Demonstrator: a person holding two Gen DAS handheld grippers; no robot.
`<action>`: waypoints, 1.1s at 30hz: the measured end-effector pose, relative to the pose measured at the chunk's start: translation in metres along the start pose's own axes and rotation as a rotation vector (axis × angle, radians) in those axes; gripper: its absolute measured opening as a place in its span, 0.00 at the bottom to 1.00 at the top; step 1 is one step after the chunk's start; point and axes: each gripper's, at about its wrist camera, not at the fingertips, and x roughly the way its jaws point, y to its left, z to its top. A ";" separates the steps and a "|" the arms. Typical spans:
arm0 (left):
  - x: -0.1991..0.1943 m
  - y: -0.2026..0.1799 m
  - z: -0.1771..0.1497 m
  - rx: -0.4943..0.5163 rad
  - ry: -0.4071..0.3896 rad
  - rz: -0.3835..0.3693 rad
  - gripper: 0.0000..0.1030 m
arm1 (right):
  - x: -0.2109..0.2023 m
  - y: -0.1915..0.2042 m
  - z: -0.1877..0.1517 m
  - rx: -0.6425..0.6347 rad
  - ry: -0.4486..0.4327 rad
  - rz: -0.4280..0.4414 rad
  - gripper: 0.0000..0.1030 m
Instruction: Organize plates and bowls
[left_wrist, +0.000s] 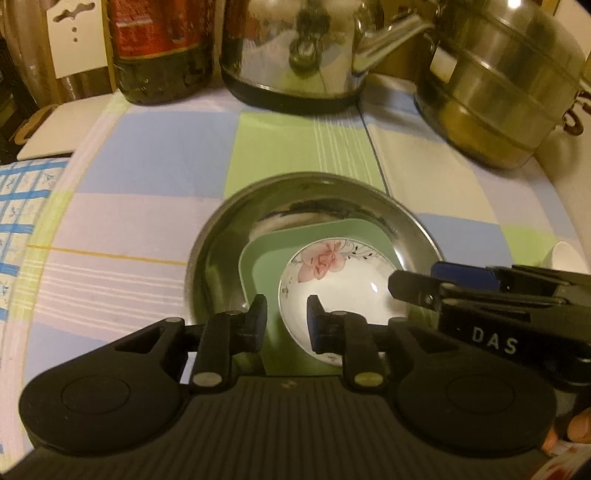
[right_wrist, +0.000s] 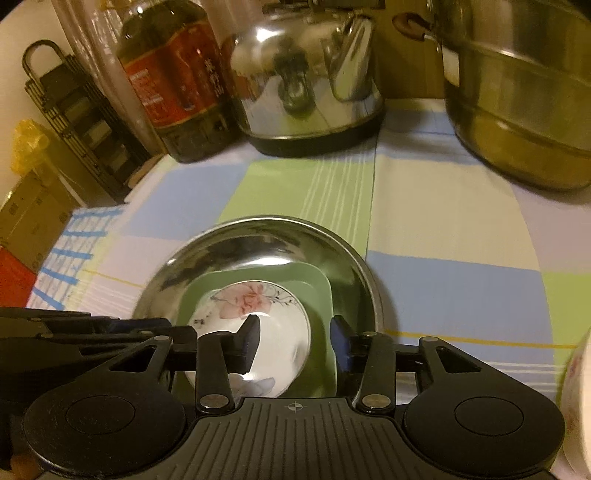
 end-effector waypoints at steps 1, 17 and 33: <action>-0.005 0.000 -0.001 0.000 -0.007 0.002 0.21 | -0.005 0.000 0.000 0.001 -0.003 0.009 0.44; -0.098 -0.032 -0.065 -0.006 -0.056 0.019 0.28 | -0.114 0.002 -0.049 0.024 -0.077 0.099 0.59; -0.172 -0.092 -0.150 -0.015 -0.086 0.040 0.28 | -0.217 -0.017 -0.128 0.024 -0.107 0.105 0.61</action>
